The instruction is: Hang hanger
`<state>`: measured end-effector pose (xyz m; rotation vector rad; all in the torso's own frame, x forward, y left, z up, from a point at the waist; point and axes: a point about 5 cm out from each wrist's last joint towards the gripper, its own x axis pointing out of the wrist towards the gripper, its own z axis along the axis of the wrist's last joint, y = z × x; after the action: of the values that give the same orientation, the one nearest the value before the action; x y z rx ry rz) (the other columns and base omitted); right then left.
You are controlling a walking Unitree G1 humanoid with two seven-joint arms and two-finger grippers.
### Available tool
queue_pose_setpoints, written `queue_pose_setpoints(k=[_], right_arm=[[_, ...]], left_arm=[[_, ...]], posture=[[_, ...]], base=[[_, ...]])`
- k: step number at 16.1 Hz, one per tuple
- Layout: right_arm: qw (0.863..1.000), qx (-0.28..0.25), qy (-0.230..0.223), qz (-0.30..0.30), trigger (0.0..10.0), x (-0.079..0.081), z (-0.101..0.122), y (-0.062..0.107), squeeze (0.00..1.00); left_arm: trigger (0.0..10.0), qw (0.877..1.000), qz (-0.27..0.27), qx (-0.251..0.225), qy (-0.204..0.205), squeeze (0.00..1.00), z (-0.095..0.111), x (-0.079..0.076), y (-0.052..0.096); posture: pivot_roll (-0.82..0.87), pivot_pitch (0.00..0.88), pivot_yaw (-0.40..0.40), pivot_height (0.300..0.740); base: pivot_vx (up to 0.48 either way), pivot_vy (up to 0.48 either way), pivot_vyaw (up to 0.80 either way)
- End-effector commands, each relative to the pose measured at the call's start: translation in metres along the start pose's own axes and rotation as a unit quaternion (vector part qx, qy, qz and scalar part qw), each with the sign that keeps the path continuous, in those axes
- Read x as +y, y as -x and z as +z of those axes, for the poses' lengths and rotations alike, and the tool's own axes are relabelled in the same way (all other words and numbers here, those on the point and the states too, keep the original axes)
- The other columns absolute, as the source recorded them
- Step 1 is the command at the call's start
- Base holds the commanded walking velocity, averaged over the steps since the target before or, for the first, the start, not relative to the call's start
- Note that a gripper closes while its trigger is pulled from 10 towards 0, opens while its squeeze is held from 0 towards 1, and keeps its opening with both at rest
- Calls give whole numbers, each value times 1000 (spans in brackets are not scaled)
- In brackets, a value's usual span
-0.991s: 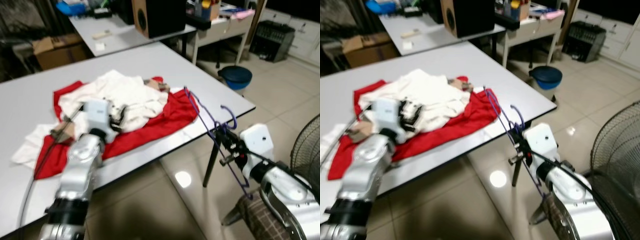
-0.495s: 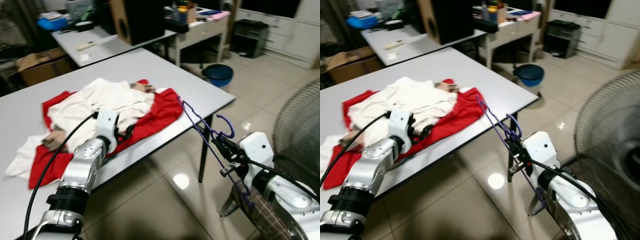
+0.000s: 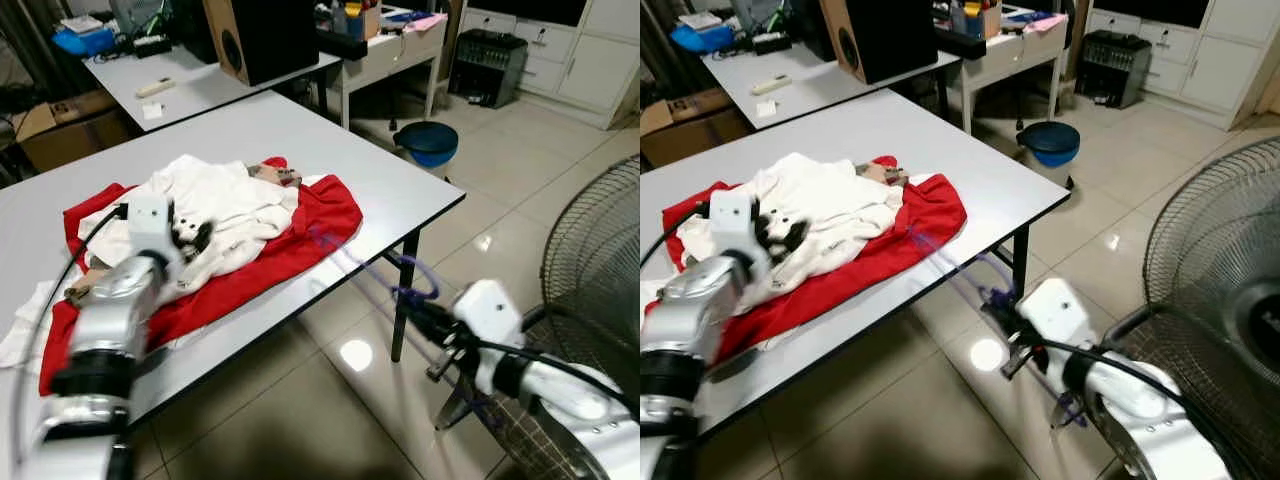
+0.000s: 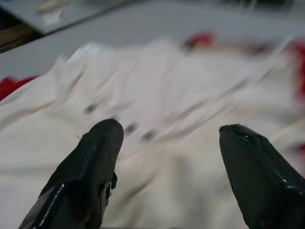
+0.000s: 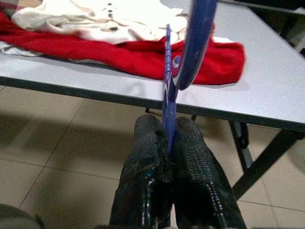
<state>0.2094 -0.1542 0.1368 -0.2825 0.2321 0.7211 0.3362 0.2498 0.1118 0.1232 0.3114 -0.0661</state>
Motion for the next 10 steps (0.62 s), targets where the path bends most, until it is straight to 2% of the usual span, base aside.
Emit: queue_pose_setpoints(k=[1,2,3,4,7,9,10], right_arm=[[1000,-8,13,5,10000,-1,5,-3,0],[1000,-15,15,8,10000,-3,9,-5,0],[1000,-16,16,9,10000,-3,9,-6,0],[1000,-16,16,11,10000,-3,10,-7,0],[999,-17,20,22,10000,-1,9,-11,0],[999,-17,19,21,10000,-1,8,-11,0],[999,-17,19,20,10000,-2,8,-12,0]], left_arm=[[10000,999,1,35,-25,0,-7,4,0],[549,998,-2,43,-43,0,-10,8,0],[549,998,-5,40,-39,0,-10,9,1],[0,998,-8,40,-46,0,-8,10,1],[0,994,-29,64,-88,0,-7,15,0],[0,993,-43,81,-80,0,-8,16,1],[0,994,-43,78,-63,0,-7,16,2]], posture=[[-168,0,120,740],[-166,0,119,740],[-160,0,119,740],[-152,0,119,740],[-141,0,130,740],[-137,0,132,740],[-134,0,132,740]], base=[[0,0,0],[0,0,0],[0,0,0],[0,0,0],[0,0,0],[0,0,0],[0,0,0]])
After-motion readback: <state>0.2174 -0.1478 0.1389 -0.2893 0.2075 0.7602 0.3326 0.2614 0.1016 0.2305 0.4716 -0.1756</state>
